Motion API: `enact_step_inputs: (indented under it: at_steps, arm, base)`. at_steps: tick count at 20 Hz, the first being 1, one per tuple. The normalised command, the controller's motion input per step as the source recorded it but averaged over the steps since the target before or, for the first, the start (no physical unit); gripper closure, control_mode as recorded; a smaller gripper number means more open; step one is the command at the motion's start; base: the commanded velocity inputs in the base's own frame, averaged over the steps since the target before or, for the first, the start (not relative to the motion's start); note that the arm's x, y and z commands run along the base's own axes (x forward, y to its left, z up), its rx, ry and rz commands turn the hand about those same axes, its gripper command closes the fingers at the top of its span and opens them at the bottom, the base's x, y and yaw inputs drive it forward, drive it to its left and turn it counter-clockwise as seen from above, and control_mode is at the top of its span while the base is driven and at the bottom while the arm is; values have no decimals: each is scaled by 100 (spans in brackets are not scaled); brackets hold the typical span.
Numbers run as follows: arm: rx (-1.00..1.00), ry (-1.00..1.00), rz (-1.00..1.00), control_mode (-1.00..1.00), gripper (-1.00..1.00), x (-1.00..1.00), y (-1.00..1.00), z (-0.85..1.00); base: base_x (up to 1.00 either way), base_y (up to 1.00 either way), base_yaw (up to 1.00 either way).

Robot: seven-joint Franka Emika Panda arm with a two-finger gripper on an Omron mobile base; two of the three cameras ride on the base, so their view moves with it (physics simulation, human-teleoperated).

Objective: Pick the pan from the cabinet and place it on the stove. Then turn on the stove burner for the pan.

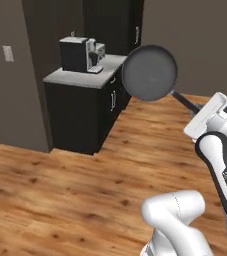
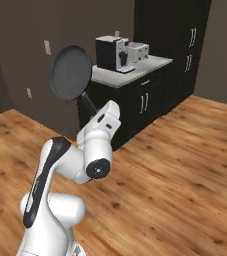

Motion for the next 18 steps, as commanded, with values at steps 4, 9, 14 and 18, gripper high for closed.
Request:
enact_step_inputs:
  at_steps: [4, 9, 14, 18]
  arm:
    - [0, 0, 0, 100, 100, 0, 0, 0]
    - [0, 0, 0, 100, 100, 0, 0, 0]
    - [0, 0, 0, 100, 100, 0, 0, 0]
    - [0, 0, 0, 100, 100, 0, 0, 0]
  base:
    - [0, 5, -54]
    - [-2, 0, -54]
    - [-3, 0, -53]
    - [-25, 17, -53]
